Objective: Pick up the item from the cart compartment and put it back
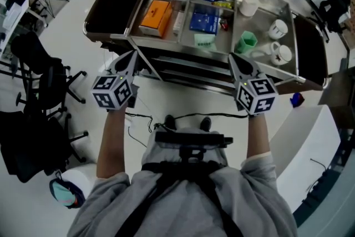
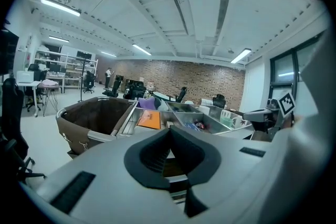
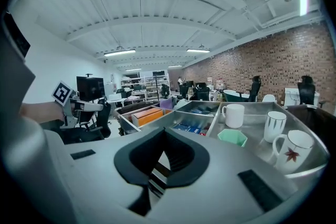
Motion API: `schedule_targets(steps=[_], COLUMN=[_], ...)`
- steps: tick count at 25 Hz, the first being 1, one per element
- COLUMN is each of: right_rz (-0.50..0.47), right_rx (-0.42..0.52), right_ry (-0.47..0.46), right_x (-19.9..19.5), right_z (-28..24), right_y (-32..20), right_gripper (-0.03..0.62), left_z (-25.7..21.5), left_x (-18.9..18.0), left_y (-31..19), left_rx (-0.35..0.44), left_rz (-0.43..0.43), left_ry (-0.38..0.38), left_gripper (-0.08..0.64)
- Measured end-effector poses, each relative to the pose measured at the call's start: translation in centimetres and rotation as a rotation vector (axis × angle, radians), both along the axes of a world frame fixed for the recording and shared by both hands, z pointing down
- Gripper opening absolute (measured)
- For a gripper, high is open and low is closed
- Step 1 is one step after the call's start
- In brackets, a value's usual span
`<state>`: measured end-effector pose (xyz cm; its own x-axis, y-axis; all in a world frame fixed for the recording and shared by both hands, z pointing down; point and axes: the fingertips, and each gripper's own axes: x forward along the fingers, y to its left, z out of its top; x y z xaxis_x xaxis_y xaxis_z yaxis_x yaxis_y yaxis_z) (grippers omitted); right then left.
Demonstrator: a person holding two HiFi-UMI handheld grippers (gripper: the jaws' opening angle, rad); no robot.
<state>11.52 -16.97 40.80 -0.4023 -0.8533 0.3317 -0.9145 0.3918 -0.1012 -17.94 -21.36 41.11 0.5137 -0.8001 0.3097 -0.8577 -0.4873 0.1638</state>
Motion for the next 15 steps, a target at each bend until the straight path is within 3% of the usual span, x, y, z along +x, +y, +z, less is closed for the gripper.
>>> schedule_targets(steps=[15], right_rz=[-0.036], right_rx=[-0.007], right_ry=[0.012], right_x=[-0.4], right_z=[0.5], right_y=[0.5], right_gripper=[0.009], left_z=[0.7], left_x=[-0.1], left_y=[1.5], left_rx=[-0.014], left_rz=[-0.014], left_ry=[0.017], left_gripper=[0.002])
